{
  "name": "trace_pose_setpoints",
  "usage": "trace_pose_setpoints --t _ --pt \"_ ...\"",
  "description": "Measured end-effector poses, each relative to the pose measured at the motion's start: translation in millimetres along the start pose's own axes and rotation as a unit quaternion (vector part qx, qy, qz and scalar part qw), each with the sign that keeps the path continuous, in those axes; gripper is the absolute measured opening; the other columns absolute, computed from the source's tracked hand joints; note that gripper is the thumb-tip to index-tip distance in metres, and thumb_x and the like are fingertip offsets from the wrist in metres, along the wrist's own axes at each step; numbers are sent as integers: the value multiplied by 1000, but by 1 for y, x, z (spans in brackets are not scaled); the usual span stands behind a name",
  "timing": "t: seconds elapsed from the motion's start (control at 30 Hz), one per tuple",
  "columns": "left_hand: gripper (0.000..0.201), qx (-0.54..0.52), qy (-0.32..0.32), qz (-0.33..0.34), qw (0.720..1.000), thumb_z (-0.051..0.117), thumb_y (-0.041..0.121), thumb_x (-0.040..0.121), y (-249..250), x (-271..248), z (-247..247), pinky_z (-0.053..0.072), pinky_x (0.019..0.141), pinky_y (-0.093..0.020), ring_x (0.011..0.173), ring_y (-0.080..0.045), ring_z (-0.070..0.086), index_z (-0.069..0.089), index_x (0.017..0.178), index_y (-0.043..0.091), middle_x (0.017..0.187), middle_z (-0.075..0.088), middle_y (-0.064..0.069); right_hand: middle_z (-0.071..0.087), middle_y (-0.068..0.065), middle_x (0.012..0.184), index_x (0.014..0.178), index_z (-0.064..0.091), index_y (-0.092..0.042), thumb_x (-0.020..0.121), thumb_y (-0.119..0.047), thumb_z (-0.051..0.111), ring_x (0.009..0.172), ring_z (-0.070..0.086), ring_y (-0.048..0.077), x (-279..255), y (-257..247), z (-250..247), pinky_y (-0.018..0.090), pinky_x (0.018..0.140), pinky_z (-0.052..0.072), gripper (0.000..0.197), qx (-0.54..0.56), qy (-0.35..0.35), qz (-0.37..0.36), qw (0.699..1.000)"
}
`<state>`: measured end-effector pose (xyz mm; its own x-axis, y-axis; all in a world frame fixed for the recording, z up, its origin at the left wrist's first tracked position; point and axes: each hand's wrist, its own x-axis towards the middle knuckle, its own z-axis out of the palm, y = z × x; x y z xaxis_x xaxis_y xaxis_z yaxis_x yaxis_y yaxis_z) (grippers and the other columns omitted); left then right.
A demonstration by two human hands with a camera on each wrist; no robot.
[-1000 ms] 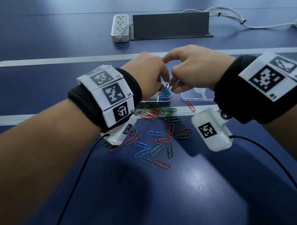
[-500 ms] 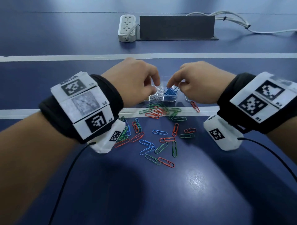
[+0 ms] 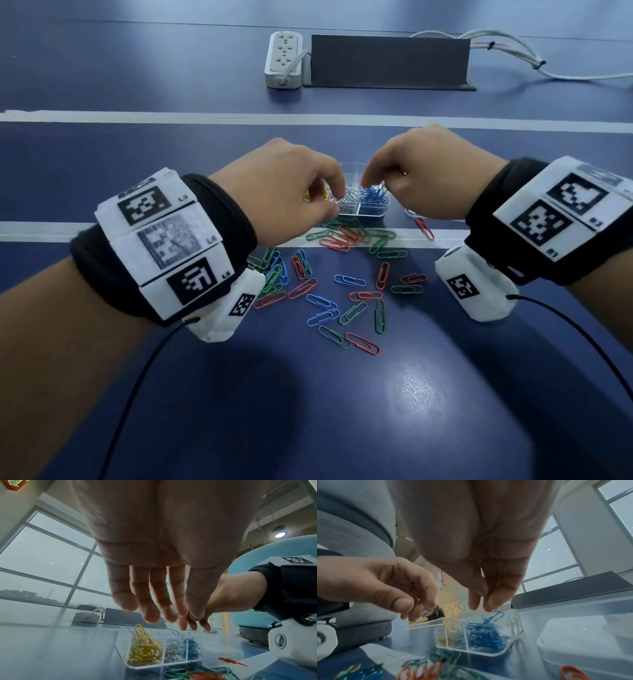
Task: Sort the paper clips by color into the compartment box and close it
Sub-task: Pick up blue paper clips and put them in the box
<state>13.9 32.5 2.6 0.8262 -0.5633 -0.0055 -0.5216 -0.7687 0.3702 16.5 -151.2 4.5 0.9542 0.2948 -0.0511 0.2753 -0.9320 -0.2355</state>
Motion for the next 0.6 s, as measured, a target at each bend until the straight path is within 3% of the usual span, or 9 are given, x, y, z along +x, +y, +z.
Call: trace_pose_setpoints --t 0.17,0.33,0.6 --pt "19 0 -5 3 1000 59 33 85 1 -1 1 35 70 -19 65 -3 52 65 102 28 77 62 10 67 7 112 111 69 -20 85 -5 45 107 58 28 1 1 10 32 92 45 38 -37 -40 -2 999" --pt "19 -7 -12 4 1000 60 33 84 0 -1 4 35 70 -19 63 4 49 66 101 28 75 61 11 66 5 108 106 71 -20 85 -4 46 97 57 21 5 4 6 18 81 33 36 2 9 12 1000" --pt "16 -32 -13 -17 999 61 33 83 -4 -5 0 41 65 -22 70 -1 56 66 98 29 71 60 14 73 2 94 100 73 -20 85 -8 52 88 63 18 4 4 1 18 80 40 28 40 36 -3 999"
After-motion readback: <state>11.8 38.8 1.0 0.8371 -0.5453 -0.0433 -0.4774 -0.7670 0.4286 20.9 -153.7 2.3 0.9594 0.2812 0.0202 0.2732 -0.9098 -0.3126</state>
